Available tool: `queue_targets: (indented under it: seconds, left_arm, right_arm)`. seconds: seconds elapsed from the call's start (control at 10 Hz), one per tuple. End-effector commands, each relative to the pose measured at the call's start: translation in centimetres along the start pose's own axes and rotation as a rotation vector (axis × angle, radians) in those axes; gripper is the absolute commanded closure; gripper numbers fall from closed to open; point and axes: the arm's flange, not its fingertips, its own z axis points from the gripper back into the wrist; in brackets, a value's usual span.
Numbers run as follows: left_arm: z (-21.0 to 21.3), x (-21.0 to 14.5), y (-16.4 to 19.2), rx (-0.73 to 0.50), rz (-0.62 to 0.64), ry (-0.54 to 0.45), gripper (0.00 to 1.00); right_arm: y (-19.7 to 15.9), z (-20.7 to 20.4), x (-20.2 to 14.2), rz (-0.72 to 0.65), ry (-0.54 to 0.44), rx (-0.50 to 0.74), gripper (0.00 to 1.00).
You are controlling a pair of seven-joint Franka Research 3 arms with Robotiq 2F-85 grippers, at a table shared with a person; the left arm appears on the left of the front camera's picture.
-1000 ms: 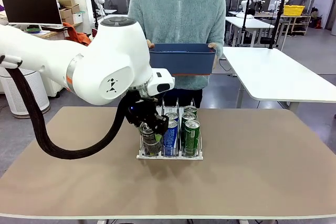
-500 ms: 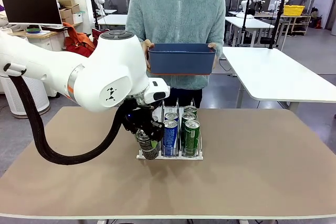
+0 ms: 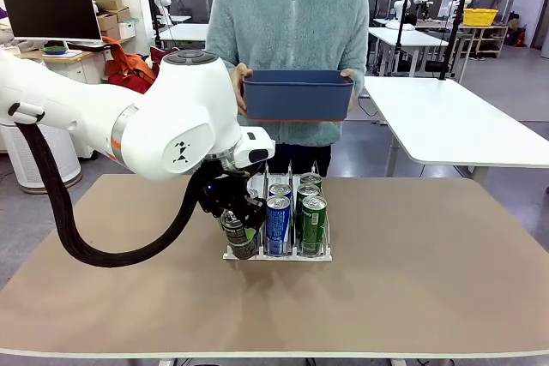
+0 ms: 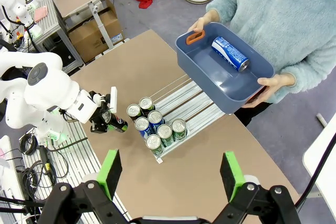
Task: Fill the beverage cans into the dispenser.
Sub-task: Place the picked Pepsi coke in the line of the Automatic Can Dispenser with the same cans.
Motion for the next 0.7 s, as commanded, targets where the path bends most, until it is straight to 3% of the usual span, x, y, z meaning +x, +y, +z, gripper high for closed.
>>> queue_targets:
  seconds: [0.0, 0.6]
  left_arm:
    - [-0.1, 1.4, 0.7, 0.023, 0.007, -0.01, 0.42]
    - [-1.8, 4.3, 4.1, 0.012, 0.039, -0.041, 0.42]
  right_arm:
    - [0.0, 0.1, 0.0, -0.001, 0.006, 0.005, 0.0]
    - [0.0, 0.1, 0.0, -0.001, 0.006, 0.005, 0.0]
